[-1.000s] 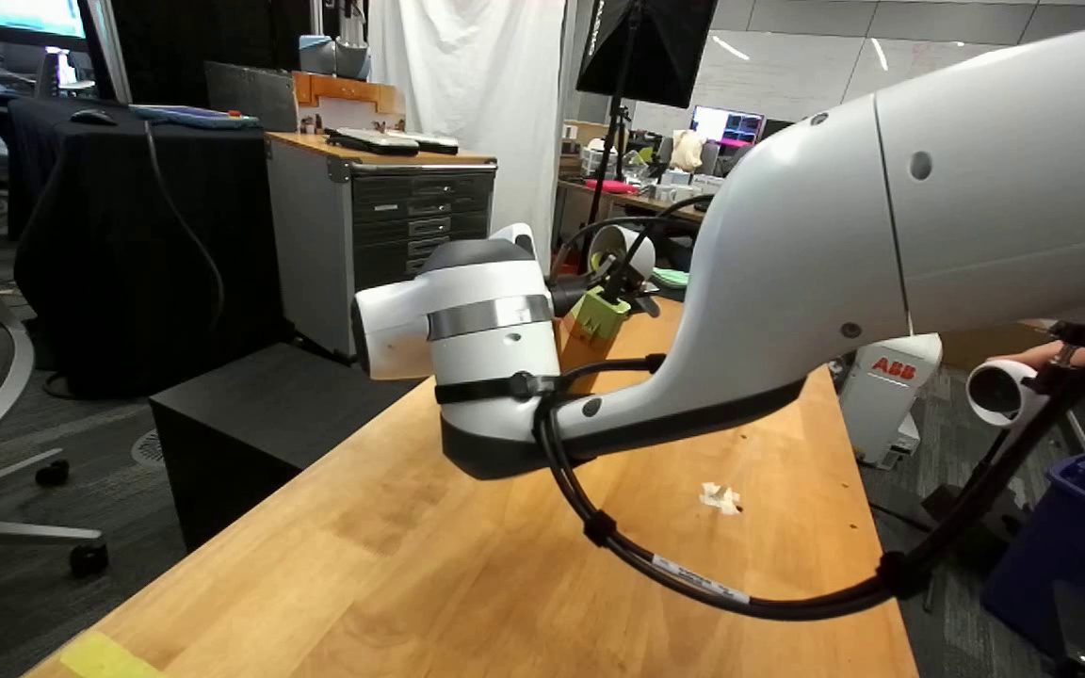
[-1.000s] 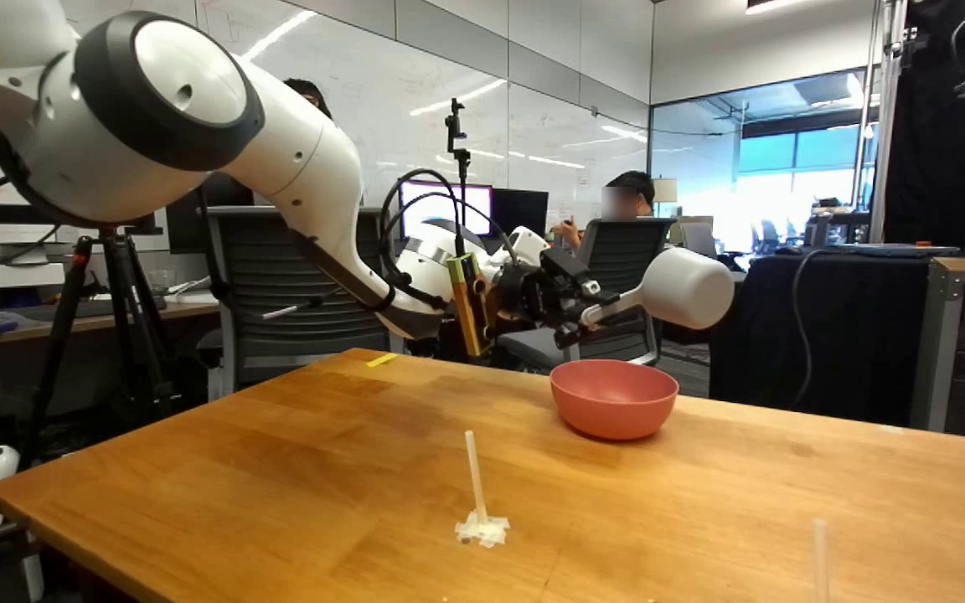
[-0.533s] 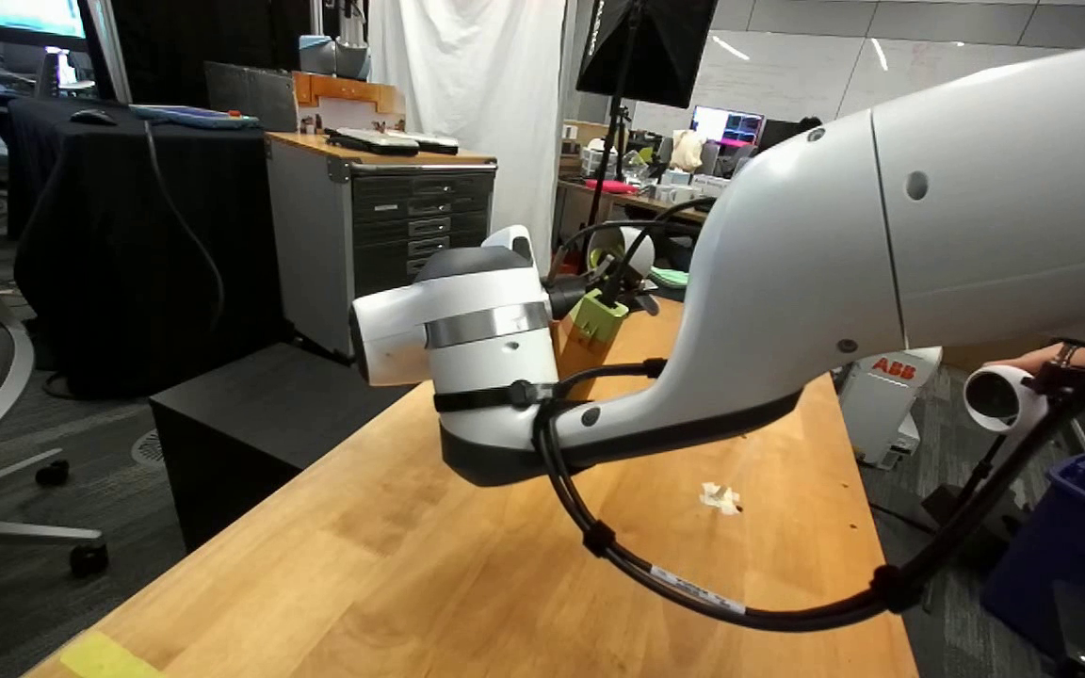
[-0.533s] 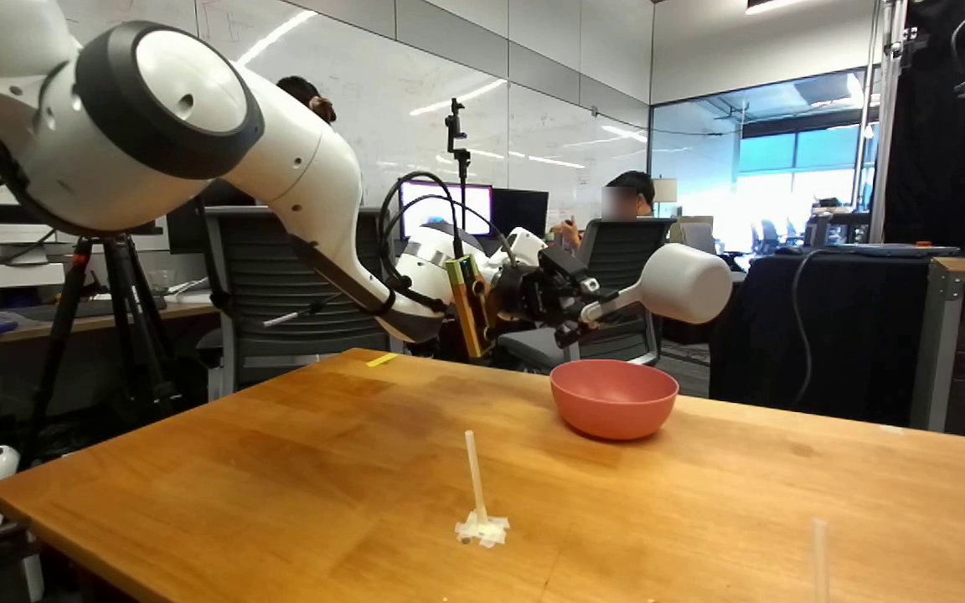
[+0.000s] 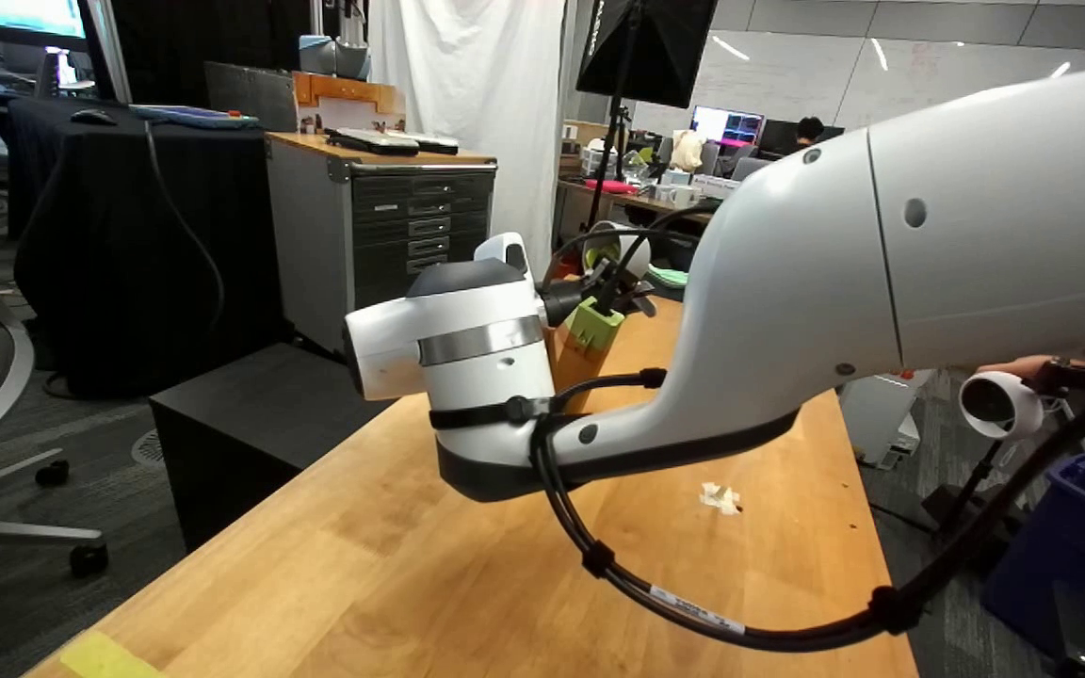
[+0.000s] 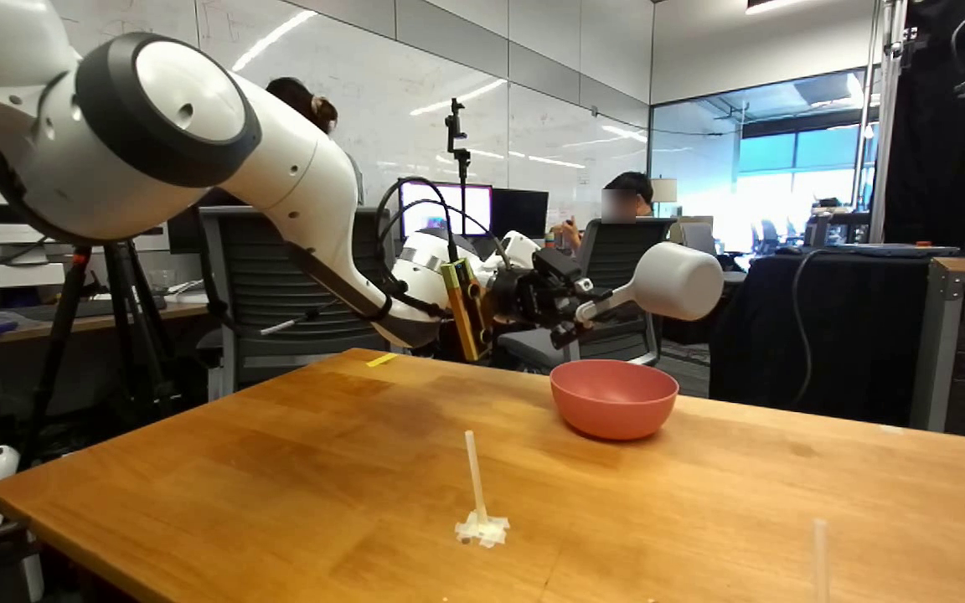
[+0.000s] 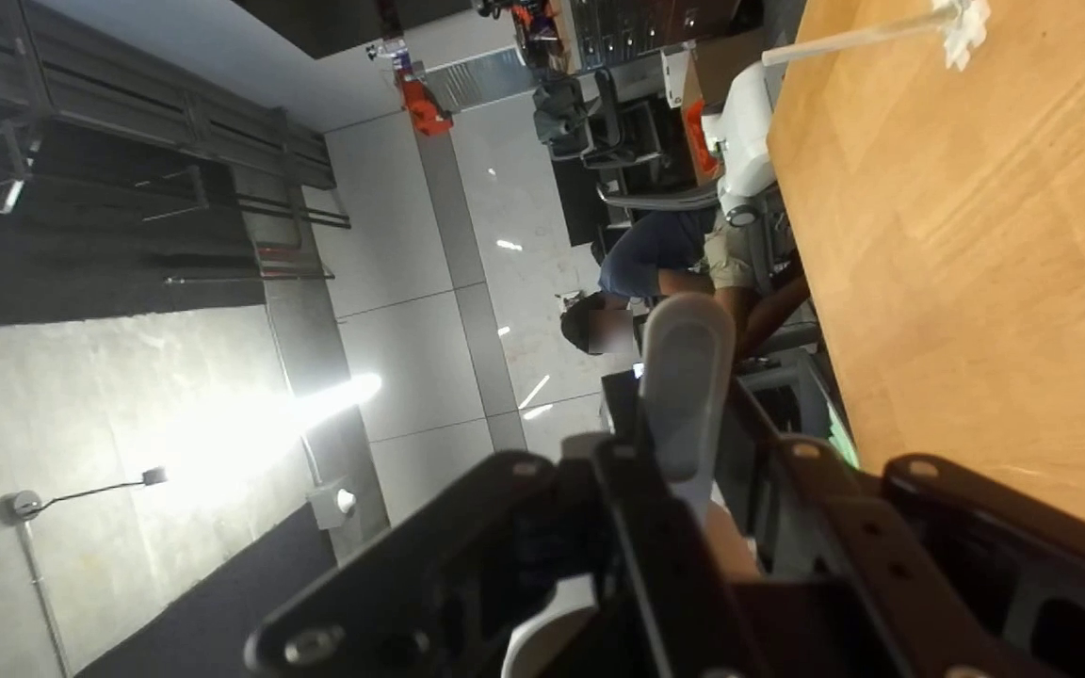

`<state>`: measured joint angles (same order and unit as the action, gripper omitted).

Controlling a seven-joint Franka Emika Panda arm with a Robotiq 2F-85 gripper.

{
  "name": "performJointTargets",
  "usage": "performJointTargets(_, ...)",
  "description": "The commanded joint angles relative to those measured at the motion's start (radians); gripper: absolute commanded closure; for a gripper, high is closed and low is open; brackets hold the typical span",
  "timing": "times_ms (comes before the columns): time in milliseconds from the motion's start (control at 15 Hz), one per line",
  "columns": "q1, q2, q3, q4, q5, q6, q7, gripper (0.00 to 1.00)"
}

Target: Pour the things in the grey cup into the bowl

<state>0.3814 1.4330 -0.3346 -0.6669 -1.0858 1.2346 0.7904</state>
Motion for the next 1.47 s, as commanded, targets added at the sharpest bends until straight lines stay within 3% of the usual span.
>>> performJointTargets(0, 0.015, 0.051, -0.042, 0.069, -0.043, -0.046, -0.042, 0.93)
performJointTargets(1067, 0.031, 0.086, -0.083, 0.090, -0.072, -0.071, -0.067, 0.94)
performJointTargets(1133, 0.017, 0.088, -0.045, 0.104, -0.114, -0.086, -0.070, 0.94)
performJointTargets(1200, 0.026, 0.051, -0.032, 0.042, -0.136, -0.081, -0.050, 0.94)
performJointTargets(1400, 0.023, 0.051, -0.016, 0.041, -0.195, -0.092, -0.054, 0.94)
